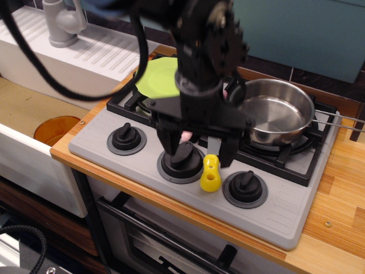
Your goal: End effector reaching knife
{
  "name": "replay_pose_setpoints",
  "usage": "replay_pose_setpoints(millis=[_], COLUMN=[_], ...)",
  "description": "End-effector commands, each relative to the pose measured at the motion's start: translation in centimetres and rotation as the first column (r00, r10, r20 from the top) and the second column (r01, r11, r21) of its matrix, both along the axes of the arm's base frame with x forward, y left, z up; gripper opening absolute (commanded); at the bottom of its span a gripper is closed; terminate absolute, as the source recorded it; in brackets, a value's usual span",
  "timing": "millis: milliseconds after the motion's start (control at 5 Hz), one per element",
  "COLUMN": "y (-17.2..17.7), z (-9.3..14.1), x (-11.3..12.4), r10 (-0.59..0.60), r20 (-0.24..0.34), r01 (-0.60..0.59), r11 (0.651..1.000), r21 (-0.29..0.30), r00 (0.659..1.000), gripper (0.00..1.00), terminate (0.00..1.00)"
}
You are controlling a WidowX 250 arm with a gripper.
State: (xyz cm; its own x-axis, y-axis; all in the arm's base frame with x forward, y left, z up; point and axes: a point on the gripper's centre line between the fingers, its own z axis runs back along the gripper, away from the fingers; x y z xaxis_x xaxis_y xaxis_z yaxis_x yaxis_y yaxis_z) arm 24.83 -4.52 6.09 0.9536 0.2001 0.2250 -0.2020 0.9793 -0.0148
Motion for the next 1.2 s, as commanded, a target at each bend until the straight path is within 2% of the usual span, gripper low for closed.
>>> replay_pose_setpoints(millis=[0,400,800,1000], y=[0.7,0.7,0.5,0.6], z=[-1.6,-2.9,-3.6,-3.8], x=[-0.5,-1.3,-0.9,-0.6], r10=[0.014,0.041,0.039,0.031], r20=[0.045,0.064,0.077,0.083], r01=[-0.013,-0.04,-0.038,-0.03], r11=[1.0,0.999,0.999,0.999], r21=[-0.014,-0.017,-0.016,-0.018], r00=[0.999,0.997,0.996,0.996], gripper=[1.0,1.0,1.0,1.0], terminate=[0.0,0.0,0.0,1.0])
